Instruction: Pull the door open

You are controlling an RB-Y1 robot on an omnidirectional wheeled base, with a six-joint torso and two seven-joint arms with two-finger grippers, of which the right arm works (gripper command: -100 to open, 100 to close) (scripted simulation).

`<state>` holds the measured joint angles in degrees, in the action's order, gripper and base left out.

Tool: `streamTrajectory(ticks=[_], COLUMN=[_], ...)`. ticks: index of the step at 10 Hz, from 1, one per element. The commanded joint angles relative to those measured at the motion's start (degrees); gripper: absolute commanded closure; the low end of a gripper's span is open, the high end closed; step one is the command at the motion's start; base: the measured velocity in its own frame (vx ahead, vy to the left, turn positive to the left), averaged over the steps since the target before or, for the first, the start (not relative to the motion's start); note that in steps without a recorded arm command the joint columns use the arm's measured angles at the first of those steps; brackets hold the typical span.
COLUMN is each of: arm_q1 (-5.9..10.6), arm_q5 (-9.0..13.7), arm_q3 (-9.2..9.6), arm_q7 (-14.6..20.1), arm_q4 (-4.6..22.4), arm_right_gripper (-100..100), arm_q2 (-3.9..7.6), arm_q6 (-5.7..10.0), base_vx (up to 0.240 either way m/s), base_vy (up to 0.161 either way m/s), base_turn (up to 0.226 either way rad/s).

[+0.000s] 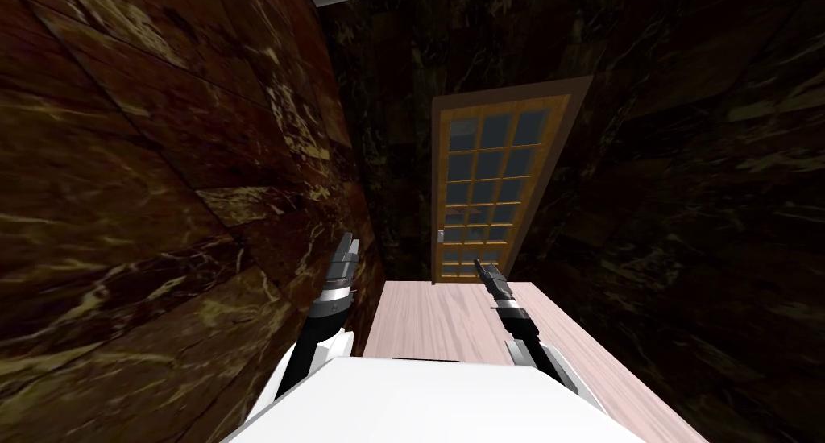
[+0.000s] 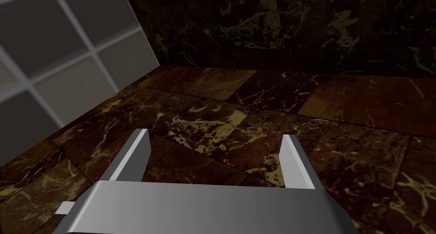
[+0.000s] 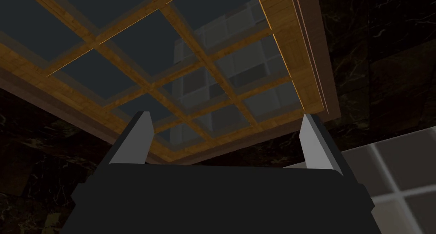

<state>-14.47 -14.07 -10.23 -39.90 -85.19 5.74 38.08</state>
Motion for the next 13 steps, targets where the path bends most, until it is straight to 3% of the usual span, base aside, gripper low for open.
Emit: streamTrajectory(ticks=[1, 13], arm_q1=[0.68, 5.7], arm_q5=[-0.82, -5.96], arm_q3=[-0.5, -4.67], arm_q7=[-1.72, -11.93], arm_q4=[2.31, 18.31], arm_right_gripper=[-100, -100], arm_q2=[-0.17, -0.06], arm_q6=[0.82, 5.89], base_vx=[0.104, 0.098], base_vy=[0.017, 0.024], base_turn=[-0.003, -0.003])
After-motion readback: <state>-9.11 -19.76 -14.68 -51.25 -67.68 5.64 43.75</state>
